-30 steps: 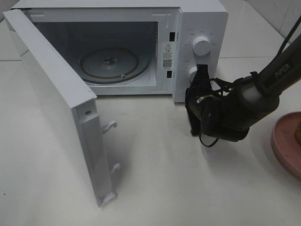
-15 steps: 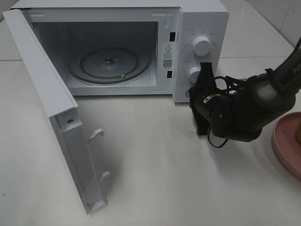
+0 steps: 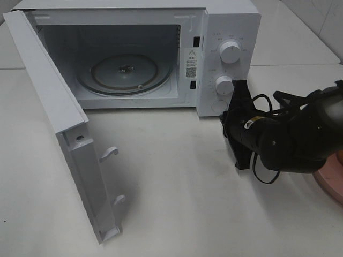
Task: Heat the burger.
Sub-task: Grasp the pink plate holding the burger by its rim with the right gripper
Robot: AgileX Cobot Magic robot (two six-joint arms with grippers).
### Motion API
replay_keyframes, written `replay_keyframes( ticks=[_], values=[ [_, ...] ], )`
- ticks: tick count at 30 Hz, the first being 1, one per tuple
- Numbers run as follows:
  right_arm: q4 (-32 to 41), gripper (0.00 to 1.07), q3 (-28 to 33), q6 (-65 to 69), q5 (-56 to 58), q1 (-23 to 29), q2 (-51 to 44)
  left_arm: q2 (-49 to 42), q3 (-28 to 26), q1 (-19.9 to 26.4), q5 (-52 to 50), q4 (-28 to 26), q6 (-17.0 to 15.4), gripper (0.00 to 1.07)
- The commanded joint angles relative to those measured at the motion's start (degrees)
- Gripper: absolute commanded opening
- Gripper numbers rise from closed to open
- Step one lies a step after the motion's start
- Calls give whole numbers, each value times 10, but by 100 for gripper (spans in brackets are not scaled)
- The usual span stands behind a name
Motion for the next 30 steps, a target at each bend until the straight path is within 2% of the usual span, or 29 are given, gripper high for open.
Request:
replay_keyframes(
  ticks=[1,8,17,18,30],
  values=[
    [-30,0,33,-29,42,1,-56,-14,3,-2,-6,-1,2,96],
    [-69,0,54,-109,147,1,-129,-14,3,-2,-6,-1,2,96],
    [-88,1,53,-329,323,-1,-215,-14,3,-2,-6,-1,2,96],
    [-88,2,53,-391,364,-1,-230,-14,3,-2,-6,-1,2,96],
    [-100,3,53,-657,549,-1,-298,-14,3,-2,-6,-1,2,96]
  ],
)
